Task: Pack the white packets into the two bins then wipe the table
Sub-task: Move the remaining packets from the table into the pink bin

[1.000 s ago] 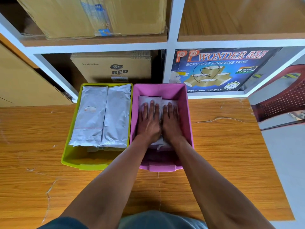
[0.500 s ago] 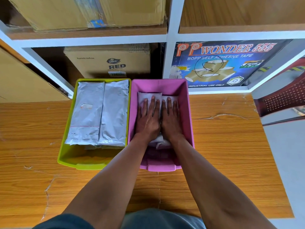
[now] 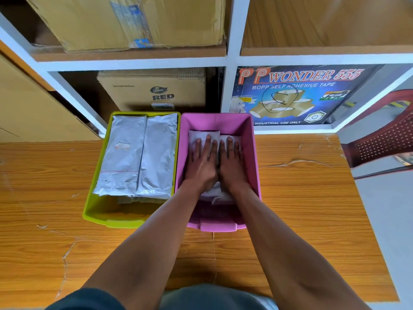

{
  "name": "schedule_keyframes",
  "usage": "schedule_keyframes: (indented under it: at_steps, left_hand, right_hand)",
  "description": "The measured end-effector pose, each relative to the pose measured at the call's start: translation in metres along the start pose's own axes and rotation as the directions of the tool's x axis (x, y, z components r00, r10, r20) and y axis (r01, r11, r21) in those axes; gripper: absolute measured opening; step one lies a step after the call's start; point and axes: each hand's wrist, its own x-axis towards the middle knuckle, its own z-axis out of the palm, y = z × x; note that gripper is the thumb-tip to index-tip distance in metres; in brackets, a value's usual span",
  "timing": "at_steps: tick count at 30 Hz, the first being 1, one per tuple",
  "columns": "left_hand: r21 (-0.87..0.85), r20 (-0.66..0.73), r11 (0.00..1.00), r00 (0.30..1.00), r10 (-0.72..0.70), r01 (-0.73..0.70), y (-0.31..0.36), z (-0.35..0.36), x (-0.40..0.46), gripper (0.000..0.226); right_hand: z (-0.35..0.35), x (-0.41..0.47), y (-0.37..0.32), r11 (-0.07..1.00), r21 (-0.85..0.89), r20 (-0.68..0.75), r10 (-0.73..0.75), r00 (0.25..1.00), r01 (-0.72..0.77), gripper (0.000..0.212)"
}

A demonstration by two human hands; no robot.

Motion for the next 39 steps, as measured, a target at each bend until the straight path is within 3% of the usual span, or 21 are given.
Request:
schedule_keyframes:
  at_steps: [4, 7, 13, 16, 23, 35, 39]
  left_hand:
    - [-0.136, -0.011, 0.988, 0.997, -0.073, 0.071, 0.018, -0.035, -0.011, 0.083]
    - [-0.193, -0.114, 0.98, 0.99, -0.079, 0.056, 0.024, -0.054, -0.024, 0.079]
    - [-0.129, -0.321, 0.992, 0.946, -0.042, 0.0, 0.025, -0.092, -0.062, 0.075]
    - [-0.064, -0.362, 0.994, 0.926, -0.103, 0.086, 0.008, -0.103, -0.083, 0.069]
    - [0.037, -0.417, 0.945, 0.865, -0.28, 0.324, -0.059, -0.109, -0.167, 0.064]
    - [-0.058, -0.402, 0.845, 0.763, -0.507, 0.531, -0.2, -0.112, -0.344, 0.058]
    - [-0.079, -0.356, 0.784, 0.717, -0.6, 0.616, -0.261, -0.097, -0.416, 0.059]
  right_hand:
    - [-0.026, -0.009, -0.01, 0.994, 0.106, -0.085, -0.012, 0.996, 0.021, 0.066]
    - [-0.05, -0.026, -0.023, 0.989, 0.142, -0.167, -0.027, 0.986, 0.051, 0.066]
    - [-0.074, -0.055, -0.046, 0.995, 0.072, -0.314, -0.045, 0.948, 0.071, 0.061]
    - [-0.084, -0.064, -0.068, 0.992, 0.046, -0.384, -0.095, 0.919, 0.122, 0.056]
    - [-0.066, -0.098, -0.151, 0.963, 0.005, -0.406, -0.244, 0.881, 0.27, 0.053]
    - [0.021, -0.178, -0.343, 0.844, -0.075, -0.399, -0.513, 0.76, 0.531, 0.045]
    - [0.069, -0.204, -0.415, 0.793, -0.095, -0.34, -0.595, 0.729, 0.602, 0.039]
